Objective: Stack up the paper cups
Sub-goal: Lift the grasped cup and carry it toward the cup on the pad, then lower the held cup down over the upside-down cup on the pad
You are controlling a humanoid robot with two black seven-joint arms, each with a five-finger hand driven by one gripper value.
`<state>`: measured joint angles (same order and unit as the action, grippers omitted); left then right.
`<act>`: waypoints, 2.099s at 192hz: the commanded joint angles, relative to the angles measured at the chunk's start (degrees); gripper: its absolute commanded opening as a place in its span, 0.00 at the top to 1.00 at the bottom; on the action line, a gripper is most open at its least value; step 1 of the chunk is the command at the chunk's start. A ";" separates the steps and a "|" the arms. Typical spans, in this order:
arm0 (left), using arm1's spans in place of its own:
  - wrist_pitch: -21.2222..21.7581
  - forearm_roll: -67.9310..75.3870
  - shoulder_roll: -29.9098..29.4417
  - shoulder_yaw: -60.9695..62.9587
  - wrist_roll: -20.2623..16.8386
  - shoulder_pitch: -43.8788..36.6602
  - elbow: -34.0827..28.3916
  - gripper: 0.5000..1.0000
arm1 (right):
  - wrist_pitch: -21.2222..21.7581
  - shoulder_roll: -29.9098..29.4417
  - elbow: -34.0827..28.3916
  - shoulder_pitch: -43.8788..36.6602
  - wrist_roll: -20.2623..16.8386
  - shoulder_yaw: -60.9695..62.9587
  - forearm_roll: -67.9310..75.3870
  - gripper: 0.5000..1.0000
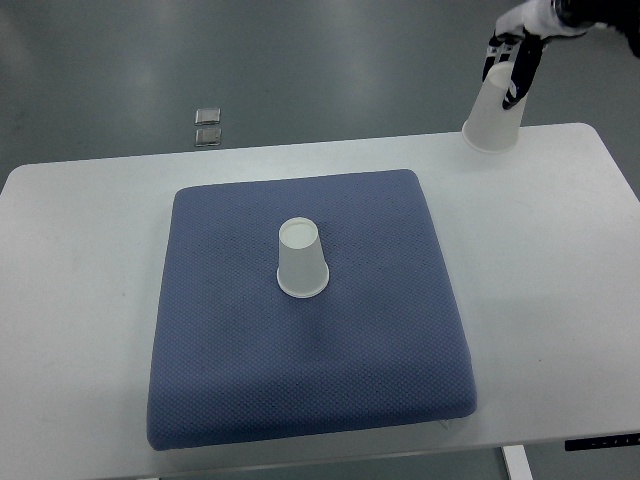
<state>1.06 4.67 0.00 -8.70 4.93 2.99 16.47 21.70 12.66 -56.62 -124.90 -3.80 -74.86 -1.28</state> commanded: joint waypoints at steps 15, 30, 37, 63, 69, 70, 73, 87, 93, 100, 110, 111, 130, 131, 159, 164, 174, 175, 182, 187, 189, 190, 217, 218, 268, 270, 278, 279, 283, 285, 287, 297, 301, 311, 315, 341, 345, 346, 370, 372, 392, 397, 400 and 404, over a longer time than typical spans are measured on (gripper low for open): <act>0.00 -0.01 0.00 0.00 -0.01 0.00 0.05 0.00 | 5.90 0.17 -3.32 -9.83 0.11 0.24 -1.27 0.42; 0.00 -0.01 0.00 0.08 -0.01 0.00 0.05 0.00 | 5.81 -0.45 -4.82 -10.89 0.11 0.86 -1.27 0.42; 0.00 -0.01 0.00 0.08 -0.01 0.00 0.05 0.00 | 5.46 -0.71 -5.52 -11.06 0.11 1.39 -1.27 0.42; 0.00 -0.01 0.00 0.00 -0.01 0.00 0.05 0.00 | 5.02 -3.61 -7.01 -10.98 0.02 6.66 -0.83 0.42; 0.00 -0.01 0.00 0.00 -0.01 0.00 0.05 0.00 | 4.93 -4.49 -7.10 -10.98 0.02 7.89 -0.57 0.42; 0.00 -0.01 0.00 0.00 -0.01 0.00 -0.03 0.00 | 4.93 -4.92 -7.10 -10.89 0.02 8.24 -0.39 0.42; 0.00 -0.01 0.00 0.00 -0.01 0.00 -0.03 0.00 | 4.93 -5.37 -7.10 -10.89 0.02 8.68 -0.21 0.42; 0.00 -0.01 0.00 0.00 -0.01 0.00 -0.12 0.00 | 4.23 -8.18 -7.10 -10.89 0.02 10.88 1.45 0.42; 0.00 -0.01 0.00 0.00 -0.01 0.00 -0.12 0.00 | 3.88 -9.41 -7.10 -10.71 0.02 11.67 2.16 0.42; 0.00 -0.01 0.00 0.00 -0.01 0.00 -0.12 0.00 | 3.70 -10.73 -7.10 -10.71 0.02 12.55 2.77 0.42; 0.00 -0.01 0.00 0.00 -0.01 0.00 -0.12 0.00 | 3.26 -12.66 -7.10 -10.62 0.02 14.04 3.30 0.41; 0.00 -0.01 0.00 0.00 -0.01 0.00 -0.12 0.00 | 3.26 -12.66 -7.10 -10.62 0.02 14.04 3.30 0.41; 0.00 -0.01 0.00 0.00 -0.01 0.00 -0.03 0.00 | 2.65 -12.66 -7.10 -10.19 0.02 16.68 3.56 0.41; 0.00 -0.01 0.00 0.00 -0.01 0.00 -0.03 0.00 | 2.56 -12.66 -7.10 -10.01 0.02 16.94 3.65 0.41; 0.00 -0.01 0.00 0.00 -0.01 0.00 0.05 0.00 | 1.24 -12.66 -7.10 -8.34 0.11 18.53 4.71 0.41; 0.00 -0.01 0.00 0.00 -0.01 0.00 0.05 0.00 | 0.98 -12.66 -7.10 -8.08 0.11 18.70 4.88 0.41; 0.00 -0.01 0.00 -0.09 -0.01 0.00 0.05 0.00 | 0.19 -12.66 -7.10 -7.28 0.11 18.88 5.06 0.41; 0.00 -0.01 0.00 -0.09 -0.01 0.00 0.05 0.00 | 0.01 -12.66 -7.10 -7.02 0.11 18.88 5.06 0.41; 0.00 -0.01 0.00 -0.09 -0.01 0.00 -0.03 0.00 | -0.34 -12.66 -7.10 -6.32 0.11 18.97 5.06 0.41; 0.00 -0.01 0.00 -0.09 -0.01 0.00 -0.12 0.00 | -0.52 -12.66 -7.10 -5.79 0.20 18.97 5.06 0.41; 0.00 -0.01 0.00 -0.09 -0.01 0.00 -0.12 0.00 | -0.52 -12.66 -7.10 -5.61 0.11 18.97 5.15 0.41; 0.00 -0.01 0.00 -0.09 -0.01 -0.09 -0.21 0.00 | -0.60 -12.66 -7.10 -5.44 0.20 18.97 5.15 0.41; 0.00 -0.09 0.00 -0.18 -0.01 -0.09 -0.56 0.00 | -0.78 -12.66 -7.10 -3.60 0.20 18.97 5.32 0.41; 0.00 -0.09 0.00 -0.18 -0.01 -0.09 -0.56 0.00 | -0.78 -12.66 -7.10 -3.59 0.20 18.97 5.32 0.41; 0.00 -0.01 0.00 -0.09 -0.01 -0.09 -0.47 0.00 | -0.78 -12.66 -8.33 -2.19 0.20 20.64 5.41 0.41; 0.00 -0.01 0.00 -0.09 -0.01 -0.09 -0.47 0.00 | -0.78 -12.66 -8.33 -2.19 0.20 20.64 5.41 0.41; 0.00 -0.01 0.00 -0.09 -0.01 -0.09 -0.47 0.00 | -0.78 -12.66 -8.51 -2.19 0.20 20.72 5.85 0.41; 0.00 -0.01 0.00 -0.09 -0.01 -0.09 -0.39 0.00 | -0.78 -12.66 -8.51 -2.19 0.20 20.72 5.94 0.41; 0.00 -0.01 0.00 -0.09 -0.01 -0.09 -0.38 0.00 | -0.78 -12.66 -8.51 -2.19 0.20 20.72 6.20 0.41; 0.00 -0.01 0.00 -0.09 -0.01 -0.09 -0.38 0.00 | -0.87 -12.66 -8.51 -2.19 0.20 20.72 6.38 0.41; 0.00 -0.09 0.00 -0.09 -0.01 0.00 -0.38 0.00 | -0.87 -12.66 -8.51 -2.19 0.20 20.72 6.55 0.41; 0.00 -0.01 0.00 -0.09 -0.01 0.00 -0.38 0.00 | -0.87 -12.66 -8.51 -2.01 0.20 20.81 7.26 0.41; 0.00 -0.01 0.00 -0.09 -0.01 -0.09 -0.38 0.00 | -0.87 -12.66 -8.51 -2.01 0.20 20.81 7.34 0.41; 0.00 -0.01 0.00 -0.09 -0.01 -0.01 -0.38 0.00 | -1.22 -12.66 -8.51 -1.75 0.20 20.81 7.34 0.41; 0.00 -0.09 0.00 -0.09 -0.01 -0.09 -0.38 0.00 | -1.39 -12.66 -8.51 -1.75 0.20 20.81 7.43 0.41; 0.00 -0.01 0.00 -0.09 -0.01 -0.09 -0.38 0.00 | -1.83 -12.66 -8.86 -0.96 0.20 20.81 7.43 0.41; 0.00 -0.01 0.00 -0.09 -0.01 -0.09 -0.30 0.00 | -2.01 -12.66 -8.86 -0.78 0.20 20.81 7.43 0.41; 0.00 -0.01 0.00 -0.09 -0.01 -0.09 -0.30 0.00 | -2.01 -12.66 -8.86 -0.78 0.20 20.81 7.43 0.41; 0.00 -0.01 0.00 -0.09 -0.01 -0.09 -0.30 0.00 | -3.15 -12.66 -8.86 0.36 0.46 21.69 7.52 0.40; 0.00 -0.01 0.00 -0.09 -0.01 -0.09 -0.30 0.00 | -3.33 -12.66 -8.86 0.54 0.46 21.78 7.52 0.40; 0.00 -0.01 0.00 -0.09 -0.01 -0.09 -0.30 0.00 | -4.30 -12.66 -8.86 1.59 0.55 21.78 7.52 0.40; 0.00 -0.01 0.00 -0.09 -0.01 -0.09 -0.38 0.00 | -4.47 -12.66 -8.86 1.77 0.55 21.78 7.43 0.40; 0.00 -0.01 0.00 -0.09 -0.01 -0.09 -0.38 0.00 | -4.56 -12.66 -8.86 1.86 0.55 21.78 7.43 0.40; 0.00 -0.01 0.00 -0.09 -0.01 -0.01 -0.38 0.00 | -4.65 -12.66 -8.86 2.03 0.55 21.87 7.43 0.40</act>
<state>1.05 4.66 0.00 -8.78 4.92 2.91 16.17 17.78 0.00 -65.48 -123.69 -3.28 -53.13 6.22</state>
